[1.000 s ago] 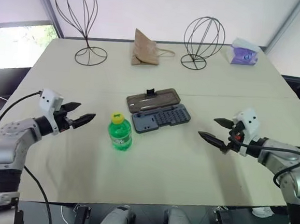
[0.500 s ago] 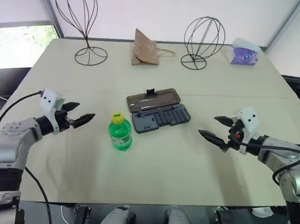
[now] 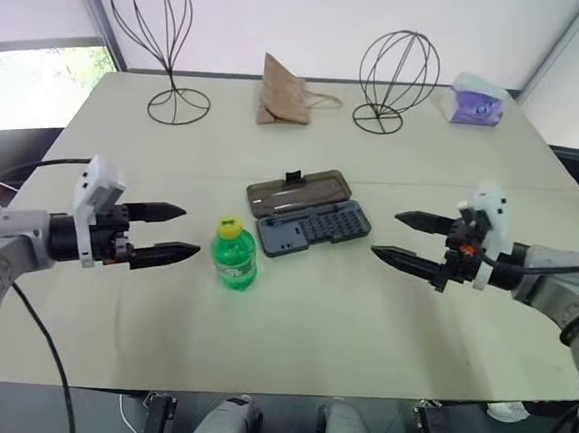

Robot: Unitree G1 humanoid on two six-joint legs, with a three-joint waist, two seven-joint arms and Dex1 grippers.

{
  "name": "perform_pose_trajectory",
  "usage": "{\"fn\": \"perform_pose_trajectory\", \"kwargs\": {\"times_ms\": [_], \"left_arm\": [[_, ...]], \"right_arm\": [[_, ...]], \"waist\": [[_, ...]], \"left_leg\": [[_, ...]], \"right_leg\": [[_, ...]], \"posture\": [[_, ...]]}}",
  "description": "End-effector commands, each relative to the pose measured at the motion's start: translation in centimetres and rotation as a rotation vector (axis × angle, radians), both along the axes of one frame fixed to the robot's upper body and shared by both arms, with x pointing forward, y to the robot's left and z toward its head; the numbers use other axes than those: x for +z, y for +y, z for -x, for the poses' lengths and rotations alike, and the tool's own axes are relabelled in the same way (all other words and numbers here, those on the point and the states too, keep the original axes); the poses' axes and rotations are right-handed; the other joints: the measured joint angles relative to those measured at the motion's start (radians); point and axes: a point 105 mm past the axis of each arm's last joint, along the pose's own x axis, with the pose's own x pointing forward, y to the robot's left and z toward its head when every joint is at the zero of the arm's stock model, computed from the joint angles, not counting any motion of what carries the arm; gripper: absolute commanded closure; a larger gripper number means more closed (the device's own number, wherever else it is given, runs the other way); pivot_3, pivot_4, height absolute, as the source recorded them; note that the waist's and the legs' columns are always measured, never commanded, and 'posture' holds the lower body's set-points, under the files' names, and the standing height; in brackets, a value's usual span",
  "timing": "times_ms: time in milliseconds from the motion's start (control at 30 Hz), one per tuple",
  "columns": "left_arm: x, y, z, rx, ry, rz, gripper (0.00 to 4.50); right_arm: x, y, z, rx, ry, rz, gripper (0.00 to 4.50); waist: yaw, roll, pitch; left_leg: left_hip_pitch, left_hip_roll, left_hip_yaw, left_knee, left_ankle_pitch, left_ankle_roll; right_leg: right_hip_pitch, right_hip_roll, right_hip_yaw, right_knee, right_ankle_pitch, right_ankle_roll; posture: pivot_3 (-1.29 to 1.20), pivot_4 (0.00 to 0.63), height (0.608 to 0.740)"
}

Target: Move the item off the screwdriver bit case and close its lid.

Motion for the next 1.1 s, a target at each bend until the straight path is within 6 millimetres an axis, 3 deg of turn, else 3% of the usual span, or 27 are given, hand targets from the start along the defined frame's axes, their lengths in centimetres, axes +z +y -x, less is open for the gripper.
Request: {"fn": "perform_pose_trajectory", "kwargs": {"times_ms": [33,500,600,767,967,1100], "left_arm": [[1.1,-1.8,0.0,-0.049,-0.050,0.024,0.03],[-0.4,-5.1,-2.1,-0.111,-0.074,0.081,0.03],[-0.8,-5.2,-2.3,-0.111,-0.081,0.077,0.89],[-0.9,-5.2,-2.2,-0.112,-0.088,0.075,3.24],[0.3,-5.1,-2.4,-0.082,-0.102,0.125,3.31],[2.1,-2.6,-4.1,0.055,-0.173,0.123,3.31]], "right_arm": [[0.6,0.5,-0.1,0.005,-0.047,-0.007,0.00],[0.0,0.4,-0.3,-0.050,-0.064,0.001,0.00],[0.0,0.3,-0.3,-0.061,-0.069,-0.001,0.00],[0.1,0.1,-0.5,-0.071,-0.073,0.000,0.00],[-0.1,0.2,-0.7,-0.074,-0.073,-0.003,0.00],[-0.1,0.2,-0.9,-0.078,-0.075,-0.002,0.00]], "waist": [[0.004,0.000,0.000],[0.003,-0.001,0.001],[0.003,-0.001,0.001],[0.003,0.000,0.001],[0.004,-0.001,0.001],[0.004,-0.001,0.001]], "left_leg": [[0.000,0.000,0.000,0.000,0.000,0.000],[0.000,0.000,0.001,0.000,0.000,0.000],[0.000,0.000,0.001,0.000,0.000,0.000],[0.000,0.000,0.001,0.000,0.000,0.000],[0.000,0.000,0.001,0.000,0.000,0.000],[0.000,0.000,0.001,0.001,0.000,0.000]], "right_leg": [[0.000,0.000,0.000,0.000,0.000,0.000],[0.000,0.000,0.000,0.000,0.000,0.000],[0.000,0.000,0.000,0.000,0.000,0.000],[0.000,0.000,0.000,0.000,0.000,0.000],[0.000,0.000,0.000,0.000,0.000,0.000],[0.000,0.000,0.000,0.000,0.000,0.000]], "posture": [[0.00,0.150,0.740],[0.00,0.150,0.740],[0.00,0.150,0.740],[0.00,0.150,0.740],[0.00,0.150,0.740],[0.00,0.150,0.740]]}}
